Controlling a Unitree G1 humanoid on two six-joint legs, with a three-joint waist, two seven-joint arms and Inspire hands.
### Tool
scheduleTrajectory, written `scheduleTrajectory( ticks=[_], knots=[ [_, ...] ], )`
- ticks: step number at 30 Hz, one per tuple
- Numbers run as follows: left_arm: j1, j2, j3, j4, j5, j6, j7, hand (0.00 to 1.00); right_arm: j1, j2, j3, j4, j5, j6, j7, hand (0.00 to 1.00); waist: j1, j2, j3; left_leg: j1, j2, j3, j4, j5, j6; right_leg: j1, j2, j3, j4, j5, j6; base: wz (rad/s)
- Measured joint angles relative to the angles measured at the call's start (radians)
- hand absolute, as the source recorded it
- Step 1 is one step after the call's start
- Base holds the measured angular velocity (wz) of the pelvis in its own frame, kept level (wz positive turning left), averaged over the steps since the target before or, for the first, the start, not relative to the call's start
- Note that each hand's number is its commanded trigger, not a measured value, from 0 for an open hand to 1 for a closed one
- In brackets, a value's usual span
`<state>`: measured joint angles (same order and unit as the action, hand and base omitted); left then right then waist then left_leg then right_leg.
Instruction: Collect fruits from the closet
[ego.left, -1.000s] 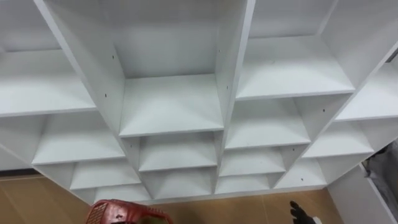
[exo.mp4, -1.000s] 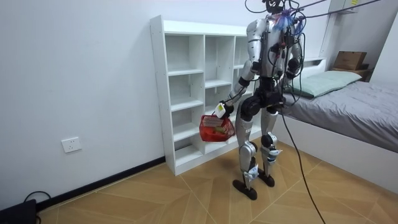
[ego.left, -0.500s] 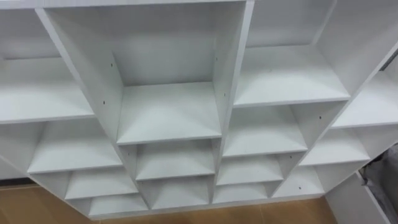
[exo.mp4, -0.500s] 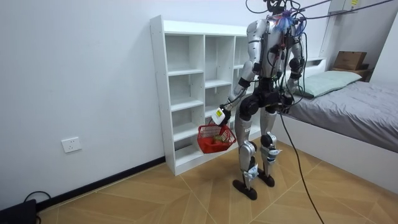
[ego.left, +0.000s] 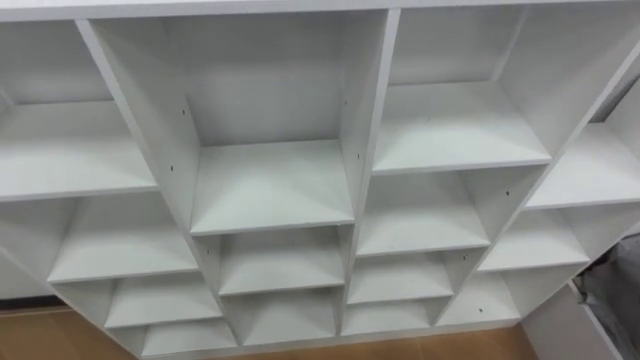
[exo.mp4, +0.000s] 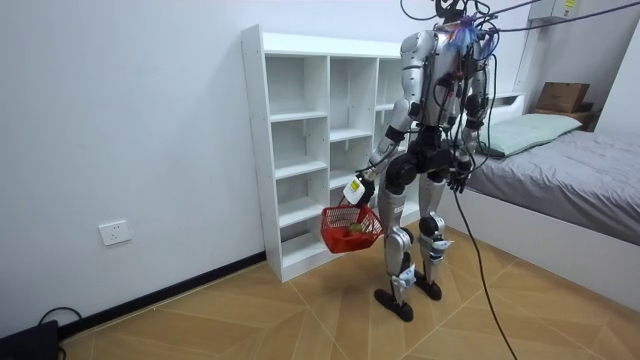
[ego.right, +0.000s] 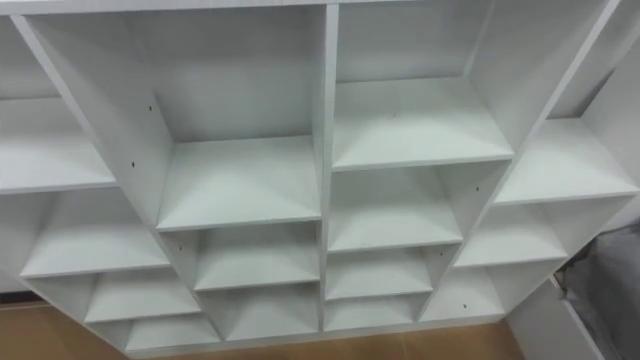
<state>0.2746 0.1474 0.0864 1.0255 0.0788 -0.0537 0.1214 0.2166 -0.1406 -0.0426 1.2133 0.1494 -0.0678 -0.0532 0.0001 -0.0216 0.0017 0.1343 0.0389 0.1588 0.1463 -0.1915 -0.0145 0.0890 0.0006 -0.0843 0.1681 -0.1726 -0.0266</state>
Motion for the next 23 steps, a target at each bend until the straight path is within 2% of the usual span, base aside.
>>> scheduleTrajectory(
  ticks=[4, 8, 15, 23],
  knots=[
    [-0.006, -0.014, 0.015, 0.002, 0.030, 0.023, -0.009, 1.00, -0.017, -0.001, 0.000, 0.027, -0.001, 0.009, 0.045, 0.00, 0.001, -0.002, 0.0006, -0.003, 0.000, -0.003, 0.004, -0.001, 0.000, 0.000, -0.001, -0.001, 0.000, 0.000, 0.000, 0.00],
    [-0.019, -0.017, 0.011, 0.027, 0.044, 0.049, -0.026, 1.00, -0.034, -0.005, 0.001, 0.033, -0.003, 0.040, 0.065, 0.00, 0.004, 0.001, -0.0002, -0.004, 0.000, -0.007, 0.005, -0.002, 0.000, 0.000, 0.002, -0.003, 0.000, 0.000, 0.000, 0.01],
    [-0.027, -0.017, 0.005, 0.039, 0.052, 0.092, -0.030, 1.00, -0.051, -0.021, 0.063, 0.027, -0.009, 0.057, 0.080, 0.00, 0.005, 0.004, -0.0006, -0.012, 0.000, -0.011, 0.005, -0.003, 0.001, 0.002, 0.000, -0.019, -0.003, 0.000, 0.000, 0.01],
    [-0.036, -0.017, -0.015, 0.039, 0.092, 0.100, -0.038, 1.00, -0.062, -0.028, 0.083, 0.027, -0.011, 0.070, 0.086, 0.00, 0.006, 0.003, 0.0013, -0.017, -0.002, -0.030, 0.007, -0.005, 0.000, 0.016, -0.001, -0.034, -0.018, -0.001, 0.000, 0.08]
  ],
)
